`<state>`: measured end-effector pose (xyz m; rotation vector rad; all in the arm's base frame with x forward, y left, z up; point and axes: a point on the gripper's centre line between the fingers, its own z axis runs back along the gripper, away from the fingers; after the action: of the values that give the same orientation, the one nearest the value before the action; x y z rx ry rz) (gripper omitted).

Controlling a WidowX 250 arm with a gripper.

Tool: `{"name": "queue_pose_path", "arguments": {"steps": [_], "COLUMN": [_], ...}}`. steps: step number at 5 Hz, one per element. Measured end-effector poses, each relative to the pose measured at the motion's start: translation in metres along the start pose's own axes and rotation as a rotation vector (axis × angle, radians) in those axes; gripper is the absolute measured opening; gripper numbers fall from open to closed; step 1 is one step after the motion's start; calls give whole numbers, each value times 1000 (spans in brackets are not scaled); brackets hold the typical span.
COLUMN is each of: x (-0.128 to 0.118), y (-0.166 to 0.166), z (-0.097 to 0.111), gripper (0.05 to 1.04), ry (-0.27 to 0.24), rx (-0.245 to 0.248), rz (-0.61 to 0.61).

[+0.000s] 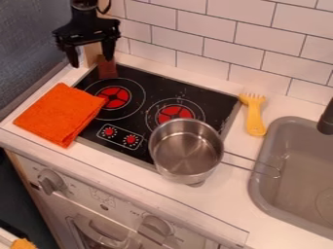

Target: Move the brown object to the right burner

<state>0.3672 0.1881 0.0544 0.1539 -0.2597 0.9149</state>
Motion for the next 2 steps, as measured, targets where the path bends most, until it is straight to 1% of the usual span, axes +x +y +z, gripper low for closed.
{"name": "queue_pose_path", "arguments": {"steps": [1, 2], "x": [0, 4], "y": [-12, -17], "z": [-9, -17], "gripper": [1001, 1001], "ry": [1, -2], "rx": [-75, -85], "rz": [-6, -9]}}
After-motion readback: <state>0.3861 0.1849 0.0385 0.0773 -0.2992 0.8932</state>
